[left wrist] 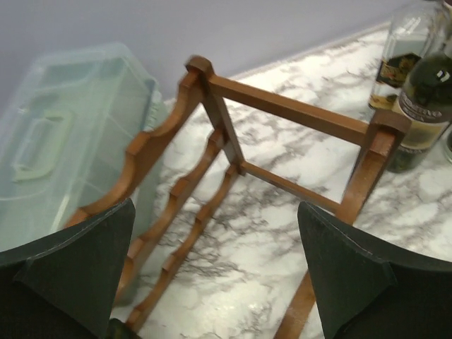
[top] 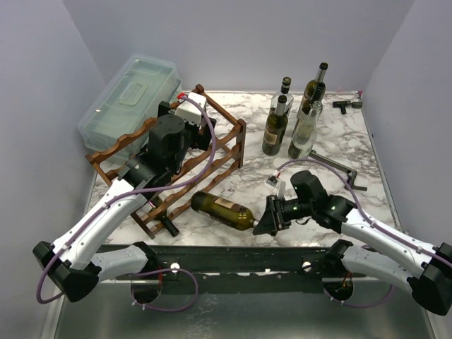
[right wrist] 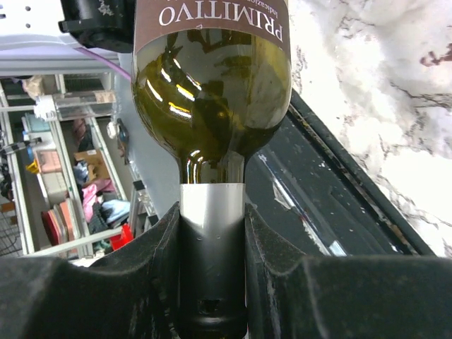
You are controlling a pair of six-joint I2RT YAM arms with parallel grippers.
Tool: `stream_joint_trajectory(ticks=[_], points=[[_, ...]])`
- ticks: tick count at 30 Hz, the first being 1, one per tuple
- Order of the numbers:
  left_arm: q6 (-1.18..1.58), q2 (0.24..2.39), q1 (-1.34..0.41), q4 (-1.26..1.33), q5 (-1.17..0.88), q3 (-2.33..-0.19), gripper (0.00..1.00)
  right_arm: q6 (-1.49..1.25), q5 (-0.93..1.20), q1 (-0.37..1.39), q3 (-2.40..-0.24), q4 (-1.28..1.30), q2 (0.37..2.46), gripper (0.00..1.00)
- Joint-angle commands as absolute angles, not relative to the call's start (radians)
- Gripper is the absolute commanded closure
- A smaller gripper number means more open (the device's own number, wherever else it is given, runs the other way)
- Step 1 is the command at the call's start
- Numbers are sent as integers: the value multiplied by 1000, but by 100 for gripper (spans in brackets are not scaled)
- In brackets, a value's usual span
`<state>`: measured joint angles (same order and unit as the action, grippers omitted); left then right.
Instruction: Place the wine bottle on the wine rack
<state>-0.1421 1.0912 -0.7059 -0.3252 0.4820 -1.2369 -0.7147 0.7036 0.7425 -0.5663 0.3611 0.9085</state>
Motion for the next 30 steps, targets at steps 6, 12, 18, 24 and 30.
stream_joint_trajectory(ticks=[6,12,18,24,30], points=[[47,1168,-579,-399,173,-1213,1,-900,666,856,-490,-58,941,99],[39,1162,-567,-386,219,-1179,1,-952,603,890,-465,-196,1006,99],[23,1127,-566,-367,266,-1154,1,-1004,586,904,-450,-340,1074,99],[12,1093,-568,-344,310,-1133,1,-1018,568,919,-443,-457,1137,99],[6,1065,-567,-324,327,-1116,1,-995,498,965,-434,-578,1224,99]])
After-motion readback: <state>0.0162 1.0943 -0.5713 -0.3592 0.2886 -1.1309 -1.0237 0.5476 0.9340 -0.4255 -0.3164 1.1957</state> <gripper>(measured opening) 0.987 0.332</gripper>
